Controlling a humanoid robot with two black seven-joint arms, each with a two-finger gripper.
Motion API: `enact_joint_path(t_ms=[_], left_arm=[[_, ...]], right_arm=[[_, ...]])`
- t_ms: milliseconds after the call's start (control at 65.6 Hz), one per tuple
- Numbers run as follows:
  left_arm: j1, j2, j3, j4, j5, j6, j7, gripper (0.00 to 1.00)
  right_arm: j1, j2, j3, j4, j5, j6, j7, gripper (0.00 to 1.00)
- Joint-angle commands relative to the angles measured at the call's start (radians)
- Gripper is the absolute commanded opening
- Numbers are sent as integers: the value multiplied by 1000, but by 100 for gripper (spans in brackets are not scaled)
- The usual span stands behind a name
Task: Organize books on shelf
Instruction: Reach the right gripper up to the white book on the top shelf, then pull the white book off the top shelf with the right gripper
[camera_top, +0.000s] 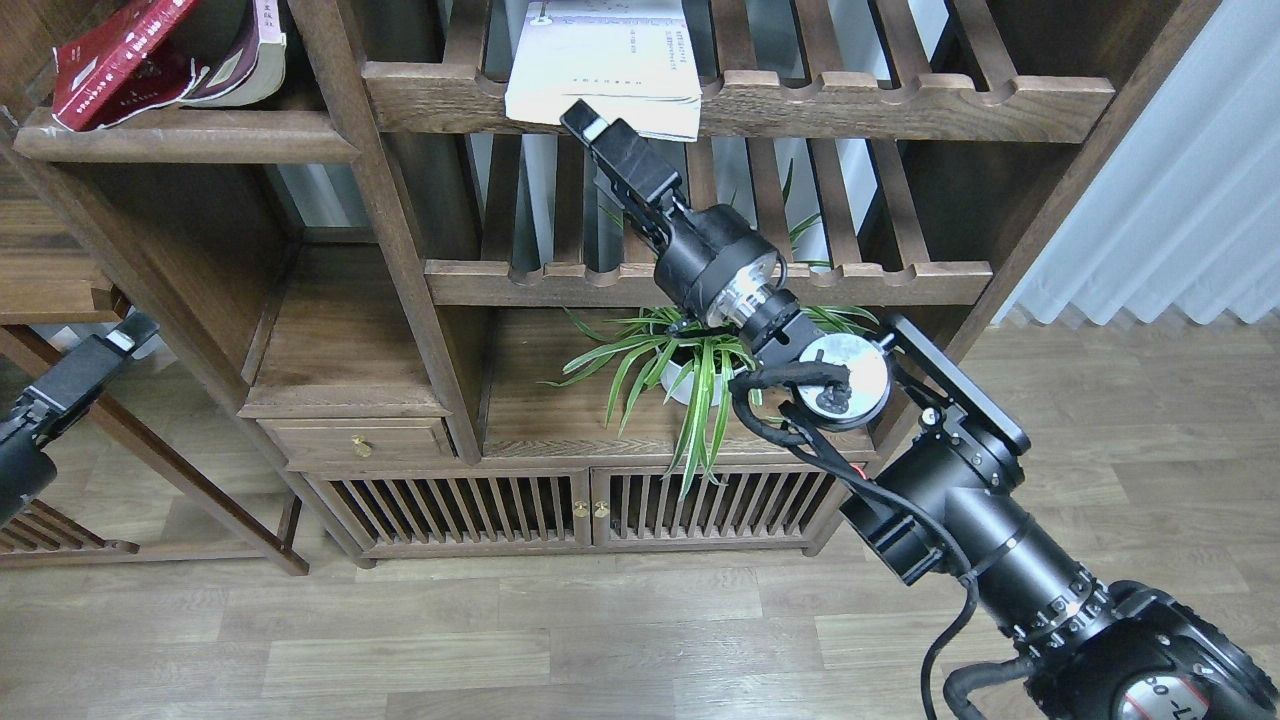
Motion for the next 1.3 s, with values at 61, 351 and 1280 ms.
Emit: enact_joint_path(t_ms=[61, 351, 1280], left_arm=[[-2, -1, -4, -1, 0, 0, 0, 88], [-3, 0, -22, -6, 3, 0, 0, 87], [-3, -119, 47, -23, -207, 0, 0, 99]], right_arm=[[37, 0, 9, -25, 60, -13, 52, 92], [76, 0, 12, -32, 104, -111, 102, 79], [-19, 0, -30, 97, 178, -8, 116, 5]])
